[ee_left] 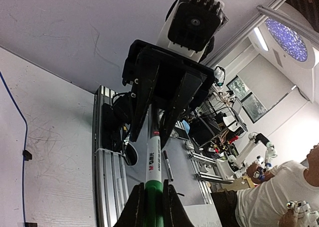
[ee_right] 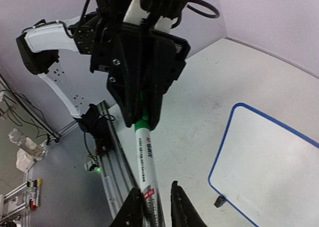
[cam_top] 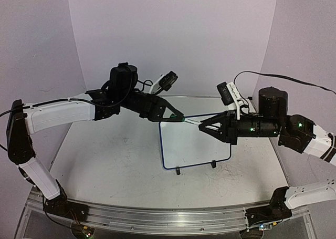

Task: Write a sentence on the whiteboard
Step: Pass from the right arm to the left, then open the pen cap from the whiteboard marker.

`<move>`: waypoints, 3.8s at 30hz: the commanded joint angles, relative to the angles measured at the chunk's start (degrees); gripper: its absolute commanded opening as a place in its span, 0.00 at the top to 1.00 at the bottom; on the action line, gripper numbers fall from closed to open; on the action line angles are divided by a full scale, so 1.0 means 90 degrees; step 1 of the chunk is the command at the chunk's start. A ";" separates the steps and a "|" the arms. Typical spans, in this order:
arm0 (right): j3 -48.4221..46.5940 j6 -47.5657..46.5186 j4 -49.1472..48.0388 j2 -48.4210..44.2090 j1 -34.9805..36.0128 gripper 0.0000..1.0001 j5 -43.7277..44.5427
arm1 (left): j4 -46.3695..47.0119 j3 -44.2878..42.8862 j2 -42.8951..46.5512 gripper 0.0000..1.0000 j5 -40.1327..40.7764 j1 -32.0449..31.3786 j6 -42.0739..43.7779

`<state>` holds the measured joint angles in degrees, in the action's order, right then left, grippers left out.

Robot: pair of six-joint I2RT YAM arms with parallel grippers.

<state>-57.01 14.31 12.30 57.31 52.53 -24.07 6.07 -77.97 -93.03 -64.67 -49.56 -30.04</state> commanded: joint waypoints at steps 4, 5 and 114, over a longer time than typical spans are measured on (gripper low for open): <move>-0.0479 0.0854 0.0115 0.0280 -0.0058 0.39 0.1564 | 0.0183 -0.0583 -0.0071 1.00 0.0322 0.0681 -0.0248; -0.0512 0.0912 0.0110 0.0274 -0.0056 0.28 0.1689 | 0.0181 -0.0634 -0.0094 1.00 0.0341 0.0792 -0.0270; -0.1288 0.5053 -0.6690 0.3731 -0.2217 1.00 -0.4390 | 0.0490 -0.0088 0.0813 1.00 0.0894 0.1313 -0.1494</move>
<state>-69.89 59.05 -42.79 93.96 33.50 -65.42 8.22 -78.96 -89.10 -53.20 -38.95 -44.72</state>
